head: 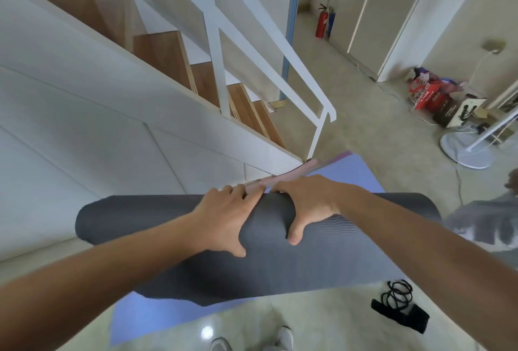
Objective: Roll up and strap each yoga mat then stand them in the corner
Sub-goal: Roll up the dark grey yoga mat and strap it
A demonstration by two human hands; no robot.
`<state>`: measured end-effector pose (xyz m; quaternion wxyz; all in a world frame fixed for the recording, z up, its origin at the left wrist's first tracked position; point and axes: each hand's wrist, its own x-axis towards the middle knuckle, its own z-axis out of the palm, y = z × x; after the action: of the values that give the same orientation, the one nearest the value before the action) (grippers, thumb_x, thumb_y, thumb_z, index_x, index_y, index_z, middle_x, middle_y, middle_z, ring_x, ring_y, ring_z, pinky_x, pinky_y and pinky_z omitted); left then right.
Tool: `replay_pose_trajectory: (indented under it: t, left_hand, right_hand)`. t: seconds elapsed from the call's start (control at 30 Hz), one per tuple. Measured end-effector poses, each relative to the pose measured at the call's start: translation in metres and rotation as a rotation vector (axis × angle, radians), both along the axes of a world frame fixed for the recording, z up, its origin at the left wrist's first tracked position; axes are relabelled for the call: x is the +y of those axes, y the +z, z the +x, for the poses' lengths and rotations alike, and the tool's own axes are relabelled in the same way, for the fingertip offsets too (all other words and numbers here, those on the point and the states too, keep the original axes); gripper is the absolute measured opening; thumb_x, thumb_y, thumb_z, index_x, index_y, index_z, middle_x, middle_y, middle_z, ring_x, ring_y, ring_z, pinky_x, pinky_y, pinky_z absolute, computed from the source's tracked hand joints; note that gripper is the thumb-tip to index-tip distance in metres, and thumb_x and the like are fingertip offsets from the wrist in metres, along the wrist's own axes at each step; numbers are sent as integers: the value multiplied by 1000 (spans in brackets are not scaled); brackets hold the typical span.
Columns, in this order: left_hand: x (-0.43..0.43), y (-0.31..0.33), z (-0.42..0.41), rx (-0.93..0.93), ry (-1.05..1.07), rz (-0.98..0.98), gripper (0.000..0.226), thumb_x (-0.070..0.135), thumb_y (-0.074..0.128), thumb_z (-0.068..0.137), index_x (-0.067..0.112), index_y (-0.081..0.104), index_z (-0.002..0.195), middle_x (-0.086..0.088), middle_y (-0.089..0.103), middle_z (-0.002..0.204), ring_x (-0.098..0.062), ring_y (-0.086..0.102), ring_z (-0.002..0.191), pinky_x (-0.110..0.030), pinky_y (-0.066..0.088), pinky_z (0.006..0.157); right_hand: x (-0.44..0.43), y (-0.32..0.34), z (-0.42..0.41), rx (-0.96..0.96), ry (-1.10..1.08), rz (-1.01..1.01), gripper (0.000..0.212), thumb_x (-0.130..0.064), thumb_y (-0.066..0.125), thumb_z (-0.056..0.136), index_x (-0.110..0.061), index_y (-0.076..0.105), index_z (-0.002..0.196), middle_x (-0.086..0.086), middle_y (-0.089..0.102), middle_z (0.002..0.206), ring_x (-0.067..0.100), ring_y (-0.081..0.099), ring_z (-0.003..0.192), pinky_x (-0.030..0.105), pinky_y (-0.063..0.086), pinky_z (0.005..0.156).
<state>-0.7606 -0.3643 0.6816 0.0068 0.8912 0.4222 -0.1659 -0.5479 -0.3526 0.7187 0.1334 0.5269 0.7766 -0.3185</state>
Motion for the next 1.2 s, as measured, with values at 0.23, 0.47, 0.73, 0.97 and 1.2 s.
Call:
replay_pose_trajectory:
  t: [0.23, 0.47, 0.73, 0.97, 1.2]
  left_hand:
    - [32, 18, -7, -187, 227, -540, 99, 55, 88, 45, 40, 37, 129, 18, 56, 108, -10, 56, 95, -25, 45, 77]
    - [18, 16, -2, -60, -9, -222, 142, 69, 82, 43, 38, -4, 152, 4, 43, 140, -22, 52, 120, -41, 41, 102]
    - [22, -4, -5, -107, 72, -208, 103, 72, 74, 41, 29, 39, 127, 11, 58, 110, -16, 61, 93, -35, 52, 79]
    - [37, 13, -18, -208, 301, -778, 102, 56, 90, 45, 44, 39, 132, 20, 55, 128, -6, 56, 113, -35, 49, 99]
    - [-1, -6, -3, 58, -150, 94, 143, 68, 78, 47, 25, -8, 153, -10, 41, 138, -29, 49, 117, -47, 38, 102]
  right_hand:
    - [-26, -24, -5, -276, 258, 308, 138, -65, 82, 51, -34, -6, 153, 3, 35, 148, 26, 41, 128, 41, 37, 101]
    - [-12, -5, 2, -30, 46, 133, 98, -53, 85, 54, -39, 36, 137, -23, 45, 94, 7, 42, 89, 28, 37, 76]
    - [-18, -14, 5, -169, 143, 127, 132, -63, 84, 52, -38, 4, 153, -8, 35, 149, 21, 40, 132, 39, 37, 102]
    - [-26, -30, 1, -227, 244, 315, 119, -64, 77, 54, -35, 10, 148, 0, 49, 123, 22, 49, 107, 41, 48, 86]
    - [-8, -3, 8, 77, -100, -92, 87, -47, 87, 57, -42, 42, 132, -27, 45, 97, 6, 48, 96, 27, 40, 78]
